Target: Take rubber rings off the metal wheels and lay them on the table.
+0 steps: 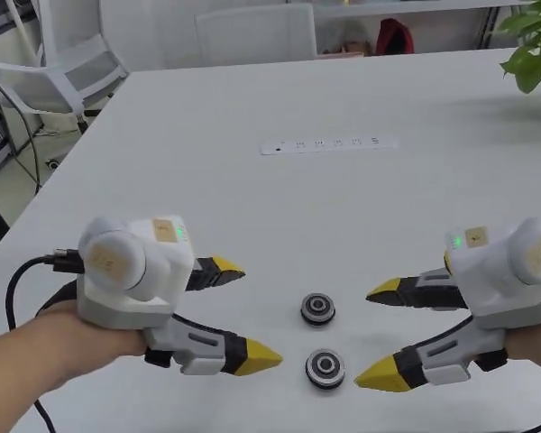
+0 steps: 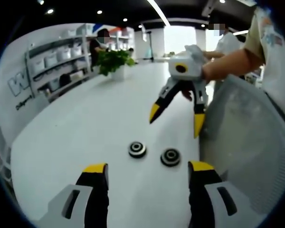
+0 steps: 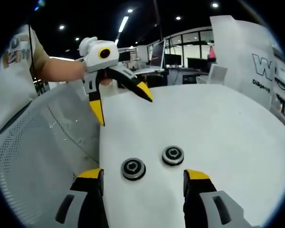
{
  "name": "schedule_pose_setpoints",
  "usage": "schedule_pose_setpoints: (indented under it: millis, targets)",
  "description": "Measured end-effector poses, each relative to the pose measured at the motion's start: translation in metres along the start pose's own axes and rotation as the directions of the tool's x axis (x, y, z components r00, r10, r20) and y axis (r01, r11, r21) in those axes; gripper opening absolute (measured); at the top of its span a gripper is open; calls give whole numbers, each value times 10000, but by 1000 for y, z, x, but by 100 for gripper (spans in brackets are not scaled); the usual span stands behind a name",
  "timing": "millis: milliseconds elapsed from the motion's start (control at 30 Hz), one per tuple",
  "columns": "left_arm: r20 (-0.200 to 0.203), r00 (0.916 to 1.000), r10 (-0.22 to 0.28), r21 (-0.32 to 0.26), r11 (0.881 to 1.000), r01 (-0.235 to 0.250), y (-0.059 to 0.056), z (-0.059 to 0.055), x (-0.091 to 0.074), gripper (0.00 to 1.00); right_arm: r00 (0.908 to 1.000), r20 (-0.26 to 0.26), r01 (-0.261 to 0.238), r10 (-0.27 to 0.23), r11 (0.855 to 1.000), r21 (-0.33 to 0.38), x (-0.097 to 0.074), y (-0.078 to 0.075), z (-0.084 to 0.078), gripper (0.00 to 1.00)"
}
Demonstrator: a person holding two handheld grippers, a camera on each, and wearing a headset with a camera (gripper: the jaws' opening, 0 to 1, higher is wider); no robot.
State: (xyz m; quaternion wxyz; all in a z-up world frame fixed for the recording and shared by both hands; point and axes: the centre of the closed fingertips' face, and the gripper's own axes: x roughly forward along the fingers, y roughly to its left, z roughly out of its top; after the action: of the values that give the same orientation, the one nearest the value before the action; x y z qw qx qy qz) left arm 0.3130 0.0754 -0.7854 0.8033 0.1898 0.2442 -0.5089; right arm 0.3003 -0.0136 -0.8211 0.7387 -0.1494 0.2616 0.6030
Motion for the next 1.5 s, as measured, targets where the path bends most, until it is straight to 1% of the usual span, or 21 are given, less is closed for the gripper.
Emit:
schedule_pose_setpoints:
  millis: [167, 433, 633, 700, 800, 900, 1000, 1167, 1267, 1500]
  targets:
    - [-105, 9999, -107, 12, 9999, 107, -2, -2, 4, 68, 9998, -131, -169, 168, 9998, -114, 6, 3, -2, 66]
    - [-304, 9990, -322, -14, 9995, 322, -5, -7, 12, 65, 9986, -322, -420, 411, 9988, -269, 12, 6, -7, 62]
    - [-436, 9977, -515, 100, 9986, 520, -10, -9, 18, 62, 9978, -411, -545, 525, 9974, -482, 16, 8, -10, 56]
    - [-472, 9976, -512, 155, 9985, 520, -10, -9, 20, 61, 9973, -464, -590, 565, 9968, -547, 18, 8, -12, 53]
    - [-462, 9973, -578, 78, 9983, 582, -11, -9, 22, 59, 9967, -526, -655, 626, 9964, -545, 20, 8, -14, 52]
    - [-581, 9957, -717, 157, 9972, 727, -14, -11, 26, 58, 9960, -564, -728, 697, 9959, -538, 21, 9, -16, 50]
    - [-661, 9950, -746, 330, 9965, 769, -16, -12, 29, 56, 9956, -553, -793, 763, 9954, -546, 22, 9, -16, 47]
    - [-738, 9935, -864, 377, 9953, 894, -19, -14, 33, 53, 9950, -569, -857, 823, 9945, -594, 23, 9, -17, 44]
    - [-823, 9914, -1018, 456, 9933, 1058, -23, -15, 37, 52, 9945, -583, -907, 871, 9939, -620, 24, 9, -18, 42]
    - [-839, 9887, -1241, 478, 9906, 1284, -29, -13, 43, 49, 9930, -639, -1039, 996, 9923, -675, 27, 9, -19, 39]
